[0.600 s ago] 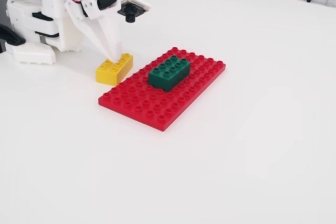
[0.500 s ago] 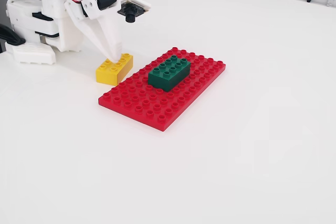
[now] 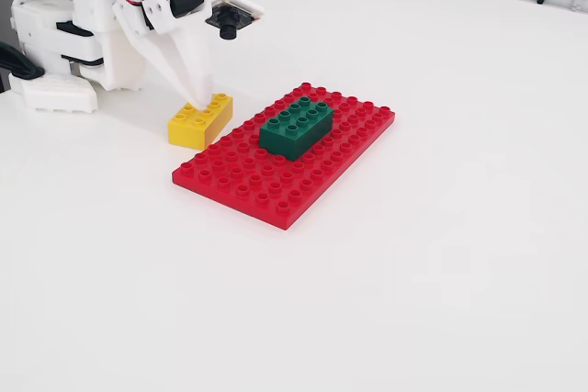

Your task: Put yellow lego brick onto the green one

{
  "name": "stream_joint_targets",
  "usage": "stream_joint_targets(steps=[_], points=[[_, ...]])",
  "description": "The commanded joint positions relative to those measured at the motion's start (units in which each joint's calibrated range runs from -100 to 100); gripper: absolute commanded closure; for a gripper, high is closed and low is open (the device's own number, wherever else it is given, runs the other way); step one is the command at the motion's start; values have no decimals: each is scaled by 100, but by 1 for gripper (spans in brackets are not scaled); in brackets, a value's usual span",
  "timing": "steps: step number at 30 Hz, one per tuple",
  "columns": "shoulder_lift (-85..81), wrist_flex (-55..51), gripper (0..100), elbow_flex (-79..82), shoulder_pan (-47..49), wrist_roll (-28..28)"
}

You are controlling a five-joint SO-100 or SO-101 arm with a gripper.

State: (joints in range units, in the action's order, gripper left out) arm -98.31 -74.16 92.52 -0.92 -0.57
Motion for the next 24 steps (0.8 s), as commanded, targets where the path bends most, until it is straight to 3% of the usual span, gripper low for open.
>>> stream_joint_targets(steps=[1,24], points=[[24,11,99,-2,-55,5],[24,37,99,-2,-4,5]])
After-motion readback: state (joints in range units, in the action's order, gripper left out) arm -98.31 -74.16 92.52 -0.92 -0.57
